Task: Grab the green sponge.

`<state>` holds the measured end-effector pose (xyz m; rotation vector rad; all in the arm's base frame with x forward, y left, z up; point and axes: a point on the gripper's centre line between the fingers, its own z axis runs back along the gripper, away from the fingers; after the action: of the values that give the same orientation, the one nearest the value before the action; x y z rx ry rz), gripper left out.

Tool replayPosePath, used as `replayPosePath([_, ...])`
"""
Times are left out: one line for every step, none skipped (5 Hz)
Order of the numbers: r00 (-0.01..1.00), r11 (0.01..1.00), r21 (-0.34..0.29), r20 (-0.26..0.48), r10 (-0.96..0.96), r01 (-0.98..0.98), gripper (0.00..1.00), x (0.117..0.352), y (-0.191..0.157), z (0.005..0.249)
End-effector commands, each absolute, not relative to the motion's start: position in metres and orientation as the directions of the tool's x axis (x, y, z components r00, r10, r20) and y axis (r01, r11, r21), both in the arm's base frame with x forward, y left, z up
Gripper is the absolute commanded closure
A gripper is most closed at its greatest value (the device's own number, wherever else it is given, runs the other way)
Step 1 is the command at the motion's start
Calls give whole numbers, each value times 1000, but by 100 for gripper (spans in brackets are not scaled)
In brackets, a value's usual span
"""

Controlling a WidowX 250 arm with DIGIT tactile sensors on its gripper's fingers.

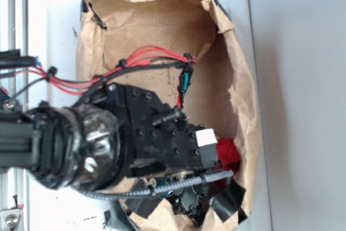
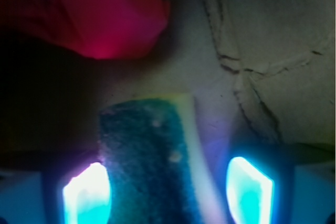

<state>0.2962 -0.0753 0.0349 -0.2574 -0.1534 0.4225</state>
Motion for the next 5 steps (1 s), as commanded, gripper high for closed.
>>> replayPosePath([891,882,-293,160,426,-369,100,305,-67,41])
replayPosePath([888,876,-305,153,433,-374,100,309,-61,51])
replayPosePath([873,867,-310,174,456,-391,100,321,-42,75])
replayPosePath([857,859,-312,198,476,-406,100,331,-16,93])
replayPosePath([846,845,-326,191,498,-424,100,333,-2,111])
